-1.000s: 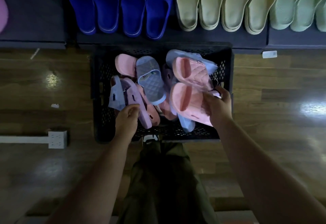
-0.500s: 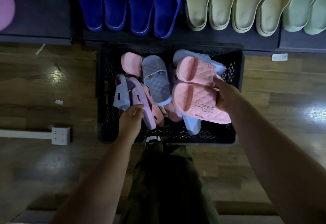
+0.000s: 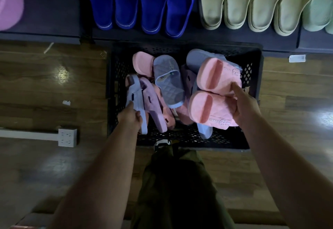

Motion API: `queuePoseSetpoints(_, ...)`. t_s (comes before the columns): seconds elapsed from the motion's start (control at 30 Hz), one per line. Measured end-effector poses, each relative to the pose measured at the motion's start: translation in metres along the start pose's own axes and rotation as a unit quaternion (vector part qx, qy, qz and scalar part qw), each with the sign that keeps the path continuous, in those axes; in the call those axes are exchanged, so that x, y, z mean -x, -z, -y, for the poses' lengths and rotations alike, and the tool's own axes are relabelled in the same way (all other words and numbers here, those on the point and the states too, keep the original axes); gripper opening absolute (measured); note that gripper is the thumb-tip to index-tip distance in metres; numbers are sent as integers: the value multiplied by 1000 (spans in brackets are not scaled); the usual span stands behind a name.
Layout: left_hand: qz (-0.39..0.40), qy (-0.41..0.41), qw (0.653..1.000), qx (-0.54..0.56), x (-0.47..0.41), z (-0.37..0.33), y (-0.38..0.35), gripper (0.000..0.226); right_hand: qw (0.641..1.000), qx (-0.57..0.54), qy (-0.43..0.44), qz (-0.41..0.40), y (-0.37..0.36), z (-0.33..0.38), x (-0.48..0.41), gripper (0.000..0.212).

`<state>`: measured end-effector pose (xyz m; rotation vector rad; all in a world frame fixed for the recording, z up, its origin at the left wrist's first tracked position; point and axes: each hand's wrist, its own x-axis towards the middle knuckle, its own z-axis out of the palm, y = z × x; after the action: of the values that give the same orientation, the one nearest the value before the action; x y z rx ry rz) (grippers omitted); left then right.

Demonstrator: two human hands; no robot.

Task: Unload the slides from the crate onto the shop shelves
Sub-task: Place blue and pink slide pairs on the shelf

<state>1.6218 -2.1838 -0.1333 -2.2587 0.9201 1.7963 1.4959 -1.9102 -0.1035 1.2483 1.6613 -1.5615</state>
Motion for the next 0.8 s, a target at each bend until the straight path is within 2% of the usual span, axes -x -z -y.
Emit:
queuePoseSetpoints(0.1, 33, 22, 992, 120, 3, -3, -10, 18, 1000, -2, -6, 1, -2, 0, 0, 26)
queuePoseSetpoints(0.2, 97, -39, 982, 155, 8, -6, -18, 12, 1000, 0, -8, 0, -3, 0, 2, 27)
queuePoseSetpoints(0.3, 117, -74, 965, 225, 28, -15, -41, 33, 1000, -3, -7, 3, -3, -1, 3, 26)
queuePoseSetpoints(0.37, 100, -68, 954, 275, 38, -20, -63, 33, 1000, -5, -8, 3, -4, 0, 3, 26)
queuePoseSetpoints(0.63, 21, -101, 965, 241, 35, -13, -111, 40, 1000, 11, -2, 10, -7, -1, 1, 26)
queuePoseSetpoints(0.73, 16, -115, 964, 239, 25, -8, -125, 52, 1000, 11, 4, 8, -9, -1, 0, 28)
queuePoseSetpoints(0.8, -23, -105, 965, 239, 25, -1, -130, 65, 1000, 12, 9, 8, -10, -1, -1, 30)
